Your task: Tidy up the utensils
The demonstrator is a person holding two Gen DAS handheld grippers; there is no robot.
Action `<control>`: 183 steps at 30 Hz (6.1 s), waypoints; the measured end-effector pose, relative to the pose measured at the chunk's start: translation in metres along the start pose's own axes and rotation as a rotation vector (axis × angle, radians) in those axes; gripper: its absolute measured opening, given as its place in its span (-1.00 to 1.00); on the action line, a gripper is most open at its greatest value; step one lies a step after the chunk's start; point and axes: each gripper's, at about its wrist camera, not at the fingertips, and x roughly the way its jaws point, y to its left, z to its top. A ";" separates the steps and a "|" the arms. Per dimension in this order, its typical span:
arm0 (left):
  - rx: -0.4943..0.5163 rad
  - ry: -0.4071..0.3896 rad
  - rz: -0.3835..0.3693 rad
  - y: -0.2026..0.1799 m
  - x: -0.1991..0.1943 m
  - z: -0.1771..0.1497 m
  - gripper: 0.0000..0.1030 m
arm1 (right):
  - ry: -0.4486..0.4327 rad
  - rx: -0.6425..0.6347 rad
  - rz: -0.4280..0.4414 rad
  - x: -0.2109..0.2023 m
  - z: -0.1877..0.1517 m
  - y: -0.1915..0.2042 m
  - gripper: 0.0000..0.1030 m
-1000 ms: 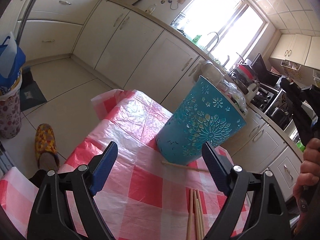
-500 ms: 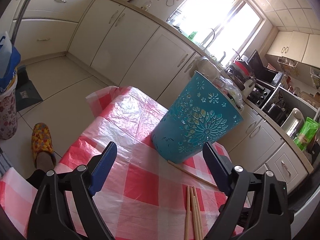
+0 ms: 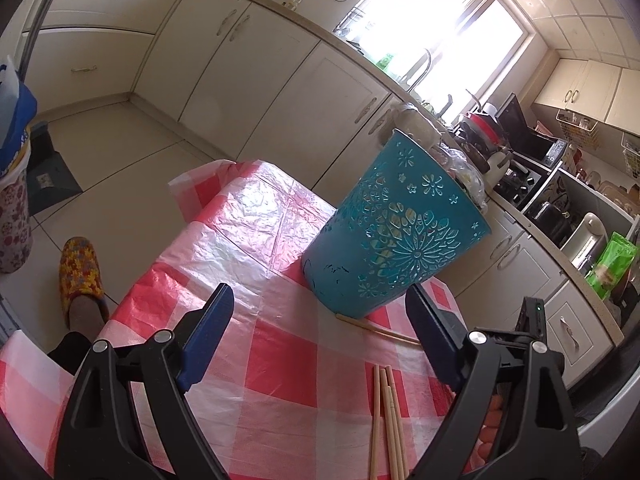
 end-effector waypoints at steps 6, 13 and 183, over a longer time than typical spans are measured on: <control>-0.013 -0.002 -0.010 0.002 0.000 0.000 0.63 | 0.010 -0.136 -0.152 0.024 0.027 0.038 -0.17; -0.024 -0.007 -0.019 0.003 -0.002 0.000 0.64 | -0.034 -0.317 -0.297 0.042 0.028 0.066 -0.30; 0.450 -0.027 -0.204 -0.114 -0.035 0.056 -0.91 | -0.087 -0.357 0.112 -0.036 -0.094 0.016 -0.88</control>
